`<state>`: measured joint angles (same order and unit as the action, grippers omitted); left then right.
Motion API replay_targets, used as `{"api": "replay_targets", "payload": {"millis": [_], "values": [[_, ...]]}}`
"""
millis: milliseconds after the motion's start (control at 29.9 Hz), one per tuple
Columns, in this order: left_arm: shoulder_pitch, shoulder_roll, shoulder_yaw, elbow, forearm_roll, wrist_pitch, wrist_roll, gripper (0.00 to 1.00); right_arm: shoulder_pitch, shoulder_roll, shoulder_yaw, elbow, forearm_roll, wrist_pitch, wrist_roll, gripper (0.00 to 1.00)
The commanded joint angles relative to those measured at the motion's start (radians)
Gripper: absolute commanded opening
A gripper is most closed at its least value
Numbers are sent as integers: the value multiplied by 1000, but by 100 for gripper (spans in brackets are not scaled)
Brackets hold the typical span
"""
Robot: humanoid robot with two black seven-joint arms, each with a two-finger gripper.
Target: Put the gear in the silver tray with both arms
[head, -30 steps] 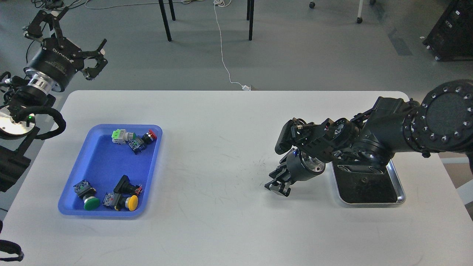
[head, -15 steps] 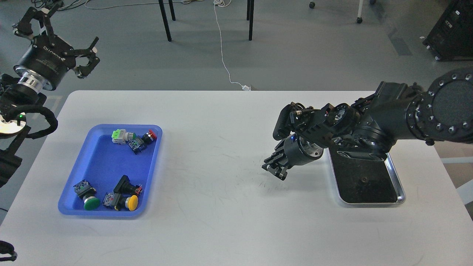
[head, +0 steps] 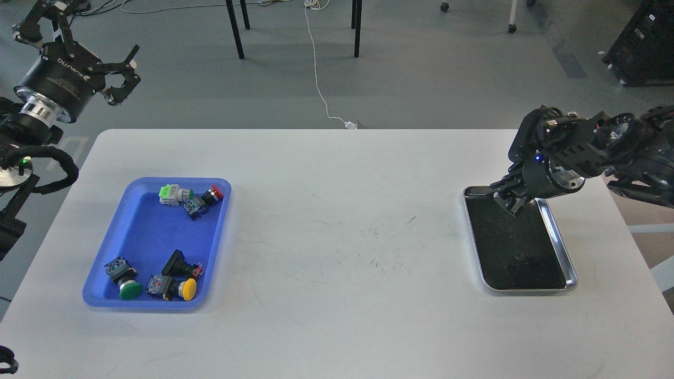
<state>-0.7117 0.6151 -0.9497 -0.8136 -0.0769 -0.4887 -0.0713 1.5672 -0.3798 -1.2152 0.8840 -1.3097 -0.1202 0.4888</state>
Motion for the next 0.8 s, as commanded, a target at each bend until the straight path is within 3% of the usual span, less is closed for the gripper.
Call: {"api": "replay_targets", "payload": {"millis": [0,201,368,568,702,769], "values": [[6,0,6,-1,0,0,1,98,-96,-28,-3,-117,-49,-56,0,14],[6,-1,11,-1,0,0,1,98,-131,-27,6,-131,-48,-68,0,17],[6,-1,11,-1,0,0,1,98,-156,-25,6,-122,-48,-72,0,33],[6,-1,11,-1,0,0,-1,98,-150,-17,8,-76,-46,-73,0,35],[6,0,6,-1,0,0,-1,98,-142,-16,29,-73,-43,-73,0,53],[6,6,5,-1,0,0,1,98,-142,-24,78,-70,-39,-73,0,68]]}}
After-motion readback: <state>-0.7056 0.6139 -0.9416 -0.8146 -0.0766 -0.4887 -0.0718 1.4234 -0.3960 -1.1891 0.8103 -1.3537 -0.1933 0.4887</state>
